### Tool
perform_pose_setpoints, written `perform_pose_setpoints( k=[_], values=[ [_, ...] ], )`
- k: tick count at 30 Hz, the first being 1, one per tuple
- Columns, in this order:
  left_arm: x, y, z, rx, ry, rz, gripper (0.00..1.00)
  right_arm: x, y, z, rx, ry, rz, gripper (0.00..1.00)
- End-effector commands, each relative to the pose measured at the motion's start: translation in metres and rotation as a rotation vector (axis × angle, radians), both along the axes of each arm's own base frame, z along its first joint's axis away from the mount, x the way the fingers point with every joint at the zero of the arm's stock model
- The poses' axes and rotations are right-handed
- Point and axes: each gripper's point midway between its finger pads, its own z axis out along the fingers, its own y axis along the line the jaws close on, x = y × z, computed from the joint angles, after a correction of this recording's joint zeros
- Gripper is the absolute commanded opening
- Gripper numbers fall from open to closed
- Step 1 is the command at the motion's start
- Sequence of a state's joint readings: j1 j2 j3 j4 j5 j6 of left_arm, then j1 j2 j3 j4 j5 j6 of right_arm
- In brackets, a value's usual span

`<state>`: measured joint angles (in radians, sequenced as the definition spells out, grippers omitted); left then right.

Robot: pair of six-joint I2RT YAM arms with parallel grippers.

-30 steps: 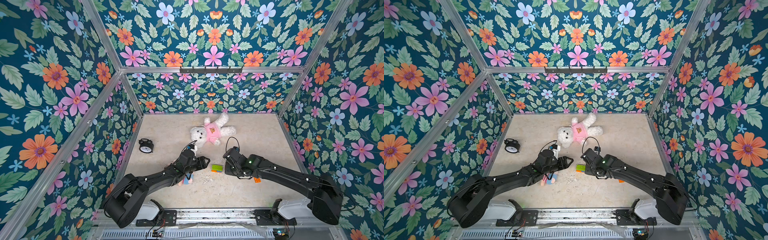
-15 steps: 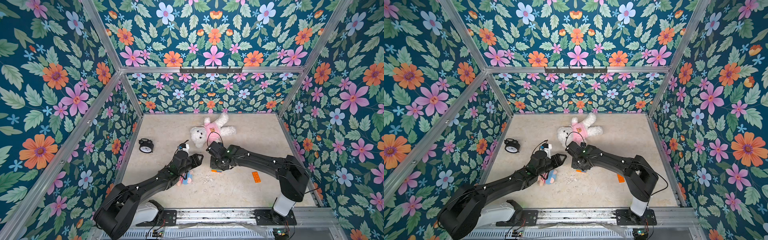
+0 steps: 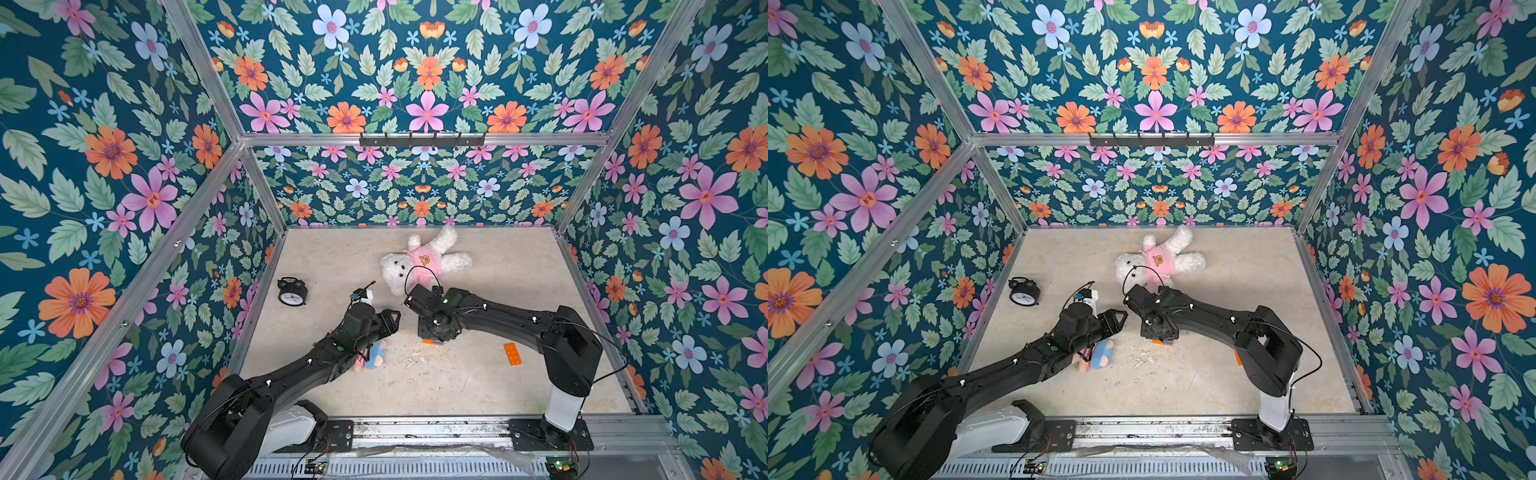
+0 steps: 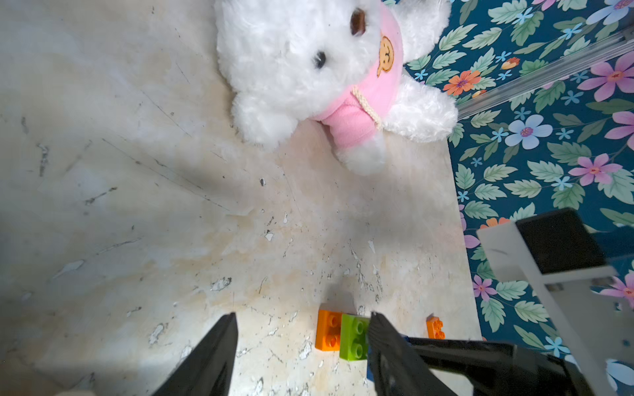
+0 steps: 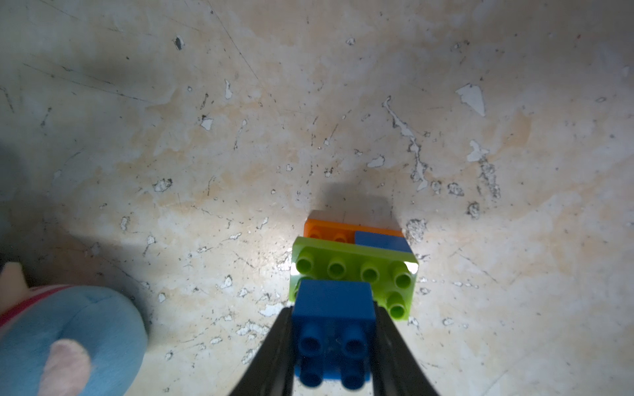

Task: Assemble the number 5 with lego
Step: Assemble the lego brick with the lego brick.

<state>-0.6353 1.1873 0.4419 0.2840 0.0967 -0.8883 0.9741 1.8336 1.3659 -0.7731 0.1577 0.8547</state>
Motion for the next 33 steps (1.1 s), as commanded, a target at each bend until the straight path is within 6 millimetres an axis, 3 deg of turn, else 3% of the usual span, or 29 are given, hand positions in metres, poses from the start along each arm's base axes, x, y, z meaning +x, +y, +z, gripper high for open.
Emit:
perform_pose_setpoints(
  k=[1, 11, 22, 28, 33],
  values=[
    [0.003, -0.001, 0.003, 0.003, -0.016, -0.003, 0.66, 0.002, -0.004, -0.001, -0.019, -0.008, -0.016, 0.25],
    [0.002, -0.005, 0.001, -0.006, -0.012, -0.024, 0.66, 0.005, 0.006, -0.003, 0.017, -0.007, -0.008, 0.25],
    [0.001, -0.009, 0.001, -0.016, -0.009, -0.042, 0.66, 0.005, 0.002, -0.008, -0.001, -0.003, -0.012, 0.28],
    [0.001, -0.014, 0.000, -0.026, -0.005, -0.060, 0.66, 0.003, 0.000, -0.010, -0.010, 0.004, -0.012, 0.39],
    [0.001, -0.017, 0.000, -0.031, -0.003, -0.078, 0.66, 0.006, 0.003, 0.001, 0.006, -0.013, -0.010, 0.46]
  ],
)
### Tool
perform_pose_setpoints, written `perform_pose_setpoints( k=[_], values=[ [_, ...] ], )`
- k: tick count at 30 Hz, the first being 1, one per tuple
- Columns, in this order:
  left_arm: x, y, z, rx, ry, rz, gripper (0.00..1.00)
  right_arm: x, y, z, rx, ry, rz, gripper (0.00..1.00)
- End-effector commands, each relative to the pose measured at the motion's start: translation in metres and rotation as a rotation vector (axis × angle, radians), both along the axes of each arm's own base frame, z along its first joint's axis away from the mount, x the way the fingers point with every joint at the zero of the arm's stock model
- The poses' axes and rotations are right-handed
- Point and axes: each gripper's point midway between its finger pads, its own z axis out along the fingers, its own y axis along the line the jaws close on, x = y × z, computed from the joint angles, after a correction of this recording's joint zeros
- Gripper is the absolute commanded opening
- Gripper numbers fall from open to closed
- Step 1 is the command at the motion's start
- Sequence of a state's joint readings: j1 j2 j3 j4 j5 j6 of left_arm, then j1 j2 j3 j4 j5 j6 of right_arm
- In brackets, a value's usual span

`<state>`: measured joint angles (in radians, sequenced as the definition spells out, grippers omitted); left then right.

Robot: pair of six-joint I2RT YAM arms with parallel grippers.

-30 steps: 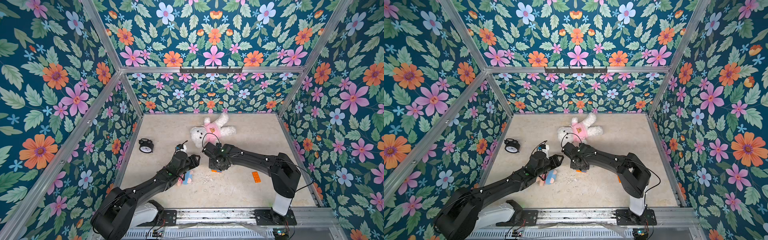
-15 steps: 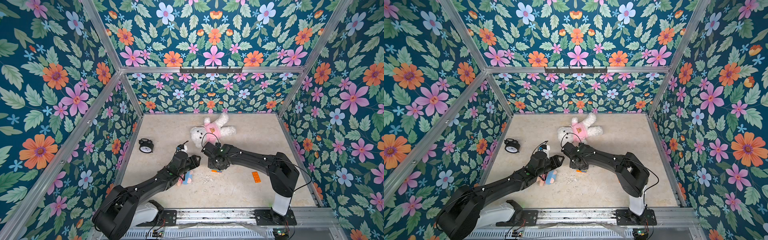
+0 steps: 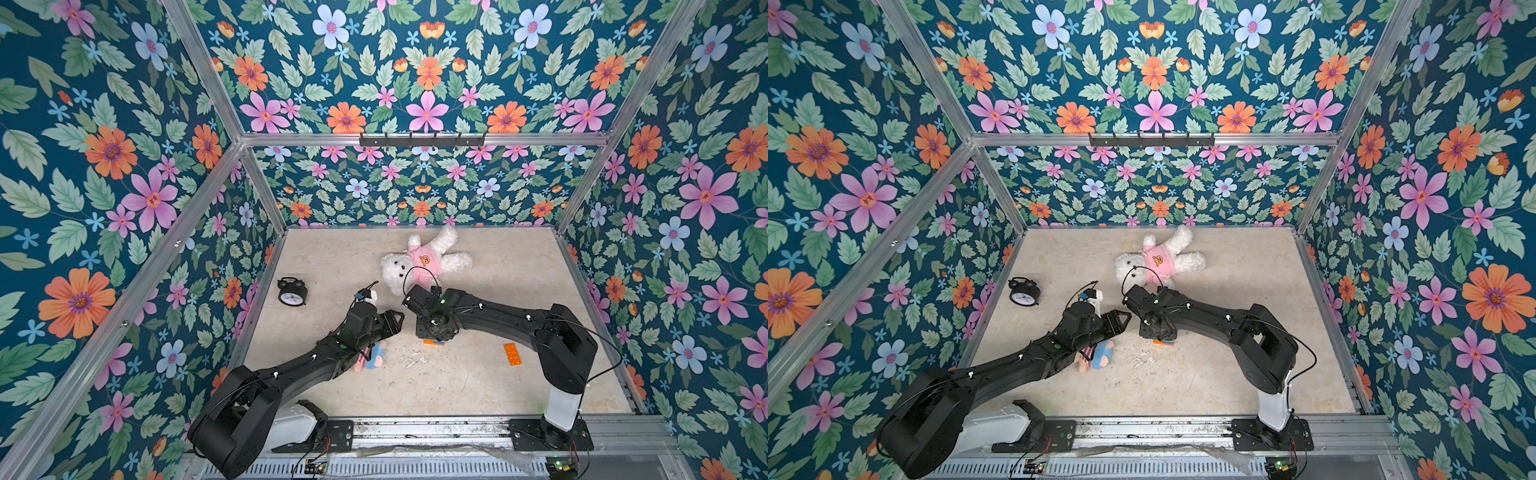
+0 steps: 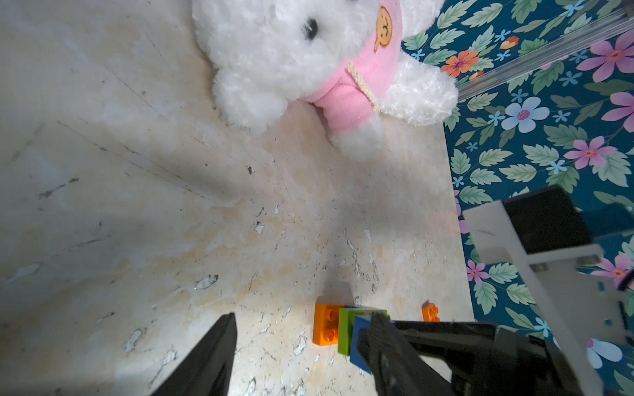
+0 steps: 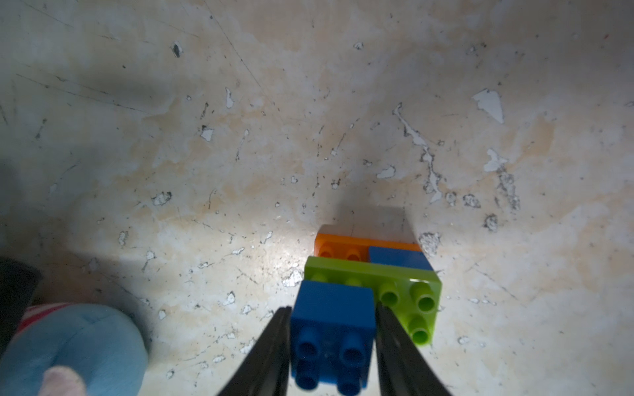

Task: Assemble the number 5 with lego
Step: Assemble the lego brick with the lego brick.

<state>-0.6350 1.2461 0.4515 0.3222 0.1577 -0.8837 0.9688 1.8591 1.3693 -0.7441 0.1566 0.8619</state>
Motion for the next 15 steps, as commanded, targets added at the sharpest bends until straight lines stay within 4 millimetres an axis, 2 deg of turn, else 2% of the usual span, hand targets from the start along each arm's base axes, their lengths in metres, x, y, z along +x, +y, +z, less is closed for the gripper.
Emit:
perform_pose_setpoints(
  k=[1, 4, 7, 11, 12, 13, 15],
  values=[
    [0.002, -0.006, 0.008, -0.015, -0.028, -0.027, 0.66, 0.001, -0.001, 0.009, -0.002, -0.013, 0.004, 0.49],
    [0.002, -0.007, 0.009, -0.018, -0.032, -0.031, 0.67, 0.003, -0.002, 0.017, -0.003, -0.029, 0.003, 0.55],
    [0.002, -0.007, 0.010, -0.018, -0.033, -0.038, 0.67, 0.004, -0.003, 0.028, 0.018, -0.049, -0.001, 0.56],
    [-0.005, -0.021, 0.012, -0.029, -0.043, -0.138, 0.77, 0.006, -0.019, 0.047, 0.041, -0.118, -0.040, 0.57],
    [-0.008, -0.026, 0.010, -0.032, -0.035, -0.175, 0.80, 0.005, -0.025, 0.045, 0.065, -0.122, -0.050, 0.57],
    [-0.012, -0.033, 0.009, -0.040, -0.026, -0.220, 0.82, 0.004, -0.026, 0.056, 0.150, -0.138, -0.058, 0.57],
    [-0.019, -0.044, 0.003, -0.058, 0.004, -0.298, 0.84, 0.002, -0.031, 0.049, 0.307, -0.107, -0.070, 0.56]
  ],
)
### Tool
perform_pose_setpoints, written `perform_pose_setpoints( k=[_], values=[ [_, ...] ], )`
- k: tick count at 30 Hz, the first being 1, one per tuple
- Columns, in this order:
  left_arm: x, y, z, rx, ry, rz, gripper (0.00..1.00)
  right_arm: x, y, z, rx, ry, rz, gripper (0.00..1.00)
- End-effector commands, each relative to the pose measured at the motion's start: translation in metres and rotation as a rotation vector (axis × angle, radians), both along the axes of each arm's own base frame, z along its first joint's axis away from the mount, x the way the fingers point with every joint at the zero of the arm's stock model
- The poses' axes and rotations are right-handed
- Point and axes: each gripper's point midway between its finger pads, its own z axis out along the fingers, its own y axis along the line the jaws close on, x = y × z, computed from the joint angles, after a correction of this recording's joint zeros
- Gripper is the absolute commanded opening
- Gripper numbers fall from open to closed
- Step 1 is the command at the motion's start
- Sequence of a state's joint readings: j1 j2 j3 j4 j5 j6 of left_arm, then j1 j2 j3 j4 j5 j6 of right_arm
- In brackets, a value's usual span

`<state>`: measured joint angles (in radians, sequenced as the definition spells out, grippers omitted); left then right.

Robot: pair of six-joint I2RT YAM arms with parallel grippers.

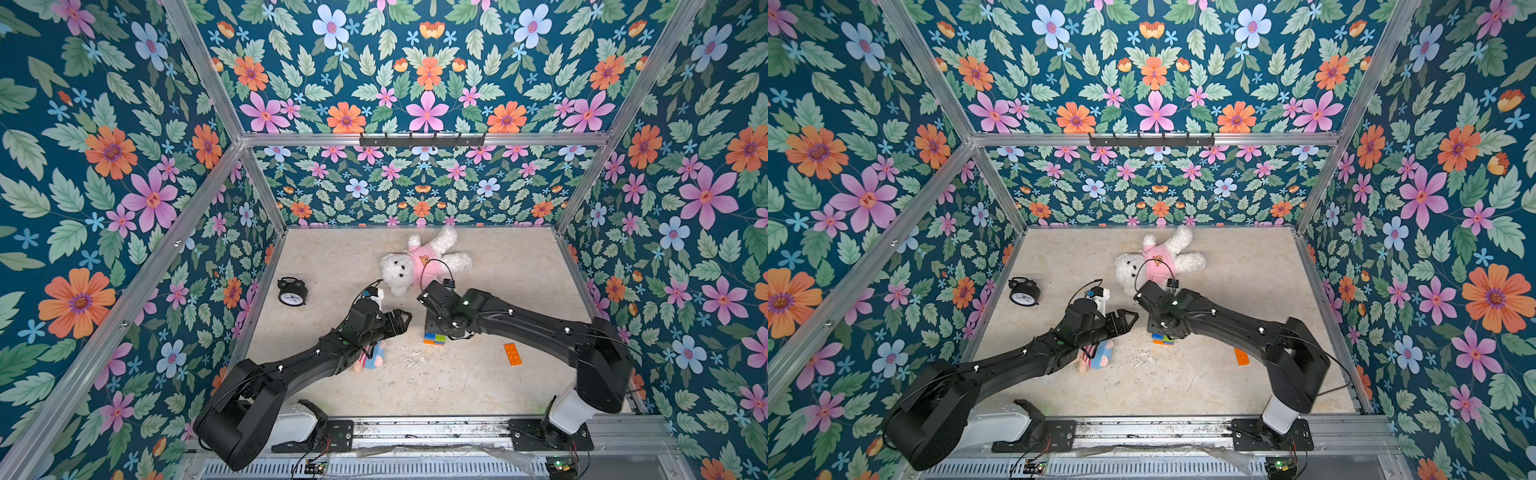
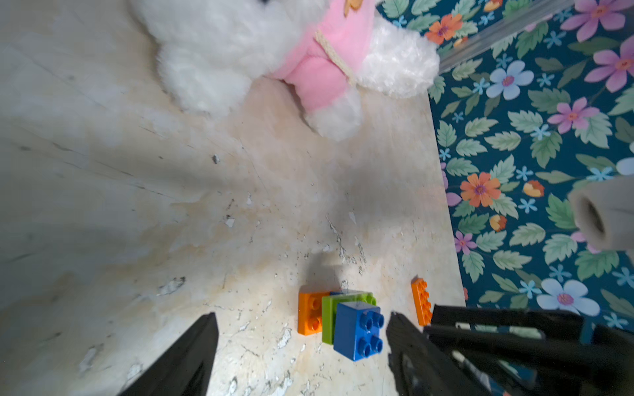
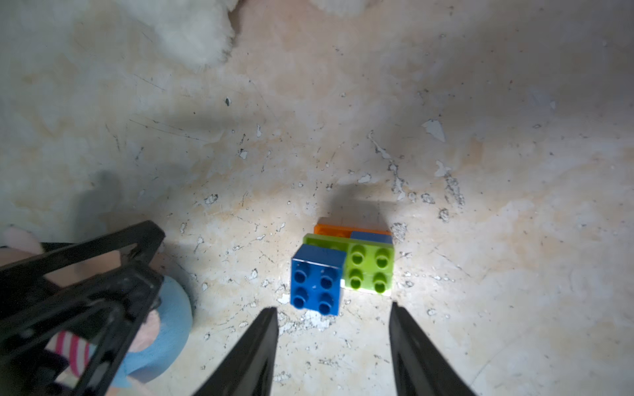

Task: Assemble the number 5 with lego
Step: Assemble the lego brick with the lego brick.

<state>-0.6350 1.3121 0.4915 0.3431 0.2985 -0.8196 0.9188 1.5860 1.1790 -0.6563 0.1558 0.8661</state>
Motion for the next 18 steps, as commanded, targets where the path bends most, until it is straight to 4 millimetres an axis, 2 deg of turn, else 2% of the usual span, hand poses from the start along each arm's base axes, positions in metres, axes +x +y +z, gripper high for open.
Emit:
perform_pose_setpoints(
  k=[1, 4, 10, 15, 18],
  values=[
    [-0.015, -0.023, 0.000, -0.048, 0.013, -0.165, 0.85, 0.003, 0.001, 0.001, 0.222, -0.010, -0.010, 0.55],
    [-0.020, -0.031, -0.003, -0.091, 0.045, -0.191, 0.86, 0.000, -0.006, -0.005, 0.342, 0.001, -0.005, 0.55],
    [-0.025, -0.039, 0.000, -0.134, 0.061, -0.226, 0.87, -0.002, -0.006, -0.013, 0.403, 0.034, 0.033, 0.56],
    [-0.023, -0.036, -0.025, -0.051, 0.137, -0.201, 0.80, 0.000, -0.003, -0.022, 0.394, 0.050, 0.050, 0.58],
    [-0.024, -0.046, -0.027, -0.065, 0.155, -0.237, 0.77, 0.000, -0.002, -0.029, 0.383, 0.065, 0.057, 0.60]
  ],
)
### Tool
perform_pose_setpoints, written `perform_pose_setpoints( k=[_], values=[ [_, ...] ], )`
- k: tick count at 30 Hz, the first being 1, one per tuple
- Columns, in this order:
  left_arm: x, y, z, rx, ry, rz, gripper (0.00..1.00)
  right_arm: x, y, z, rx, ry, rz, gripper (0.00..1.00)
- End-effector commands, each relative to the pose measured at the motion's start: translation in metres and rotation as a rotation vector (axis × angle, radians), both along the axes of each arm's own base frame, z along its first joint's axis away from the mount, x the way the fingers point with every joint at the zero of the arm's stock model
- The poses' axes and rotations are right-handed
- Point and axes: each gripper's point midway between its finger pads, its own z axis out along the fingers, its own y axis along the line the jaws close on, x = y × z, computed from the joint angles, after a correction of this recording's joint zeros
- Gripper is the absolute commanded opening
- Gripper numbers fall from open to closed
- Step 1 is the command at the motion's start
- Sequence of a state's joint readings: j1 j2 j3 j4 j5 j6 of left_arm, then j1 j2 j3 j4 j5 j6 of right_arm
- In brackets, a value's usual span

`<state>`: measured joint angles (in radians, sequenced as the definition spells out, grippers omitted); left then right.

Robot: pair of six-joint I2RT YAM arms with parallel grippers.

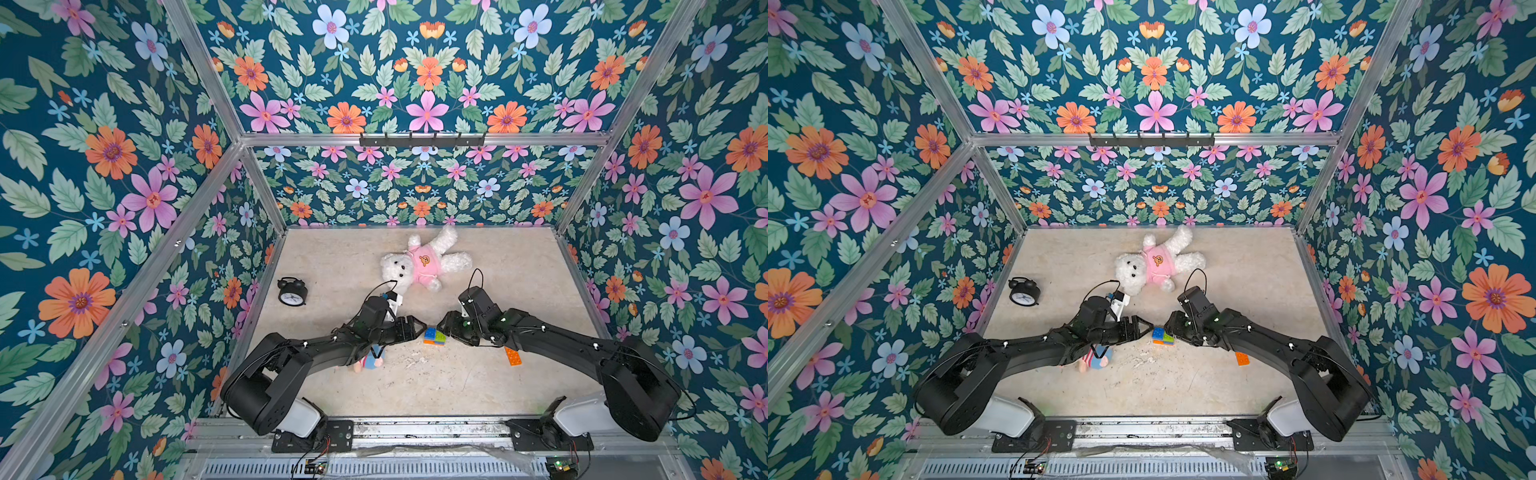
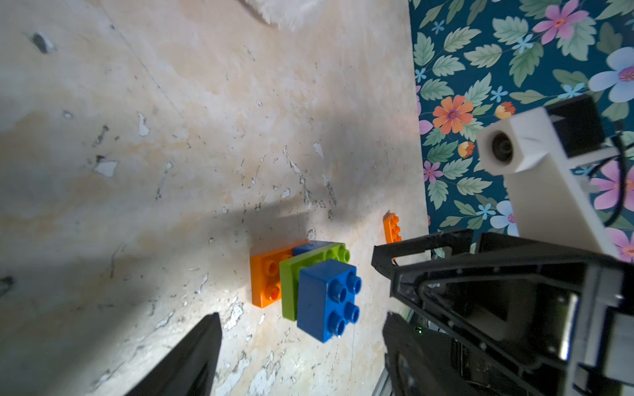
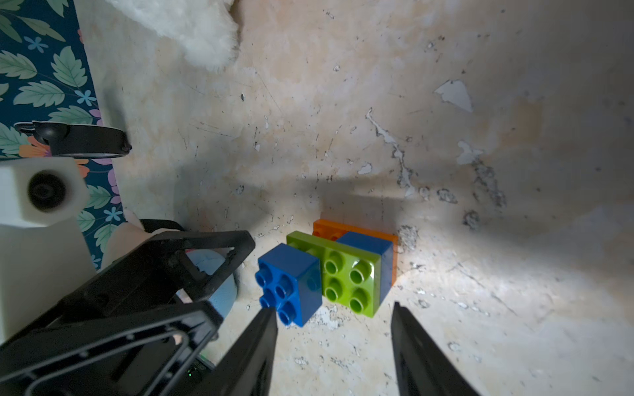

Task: Assemble the number 5 with lego
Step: Assemble the lego brick with the lego brick.

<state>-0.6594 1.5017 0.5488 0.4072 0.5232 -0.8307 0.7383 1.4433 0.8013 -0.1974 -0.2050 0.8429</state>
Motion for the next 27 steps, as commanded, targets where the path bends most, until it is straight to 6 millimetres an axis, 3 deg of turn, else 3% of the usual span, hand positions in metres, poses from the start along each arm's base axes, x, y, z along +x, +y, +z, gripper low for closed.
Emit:
perform_pose_setpoints(
  k=[1, 5, 16, 27],
  values=[
    [-0.003, -0.008, -0.003, -0.006, 0.018, -0.040, 0.75, 0.002, 0.006, -0.002, 0.011, -0.005, 0.028, 0.60],
    [-0.003, -0.019, -0.005, -0.018, 0.028, -0.060, 0.72, 0.000, 0.004, -0.012, -0.003, 0.013, 0.035, 0.60],
    [-0.001, -0.019, -0.013, 0.003, 0.038, -0.043, 0.66, 0.003, 0.000, -0.020, -0.015, 0.019, 0.025, 0.59],
    [-0.003, -0.026, -0.014, -0.007, 0.047, -0.075, 0.60, 0.002, -0.002, -0.016, -0.009, 0.016, 0.020, 0.58]
  ],
)
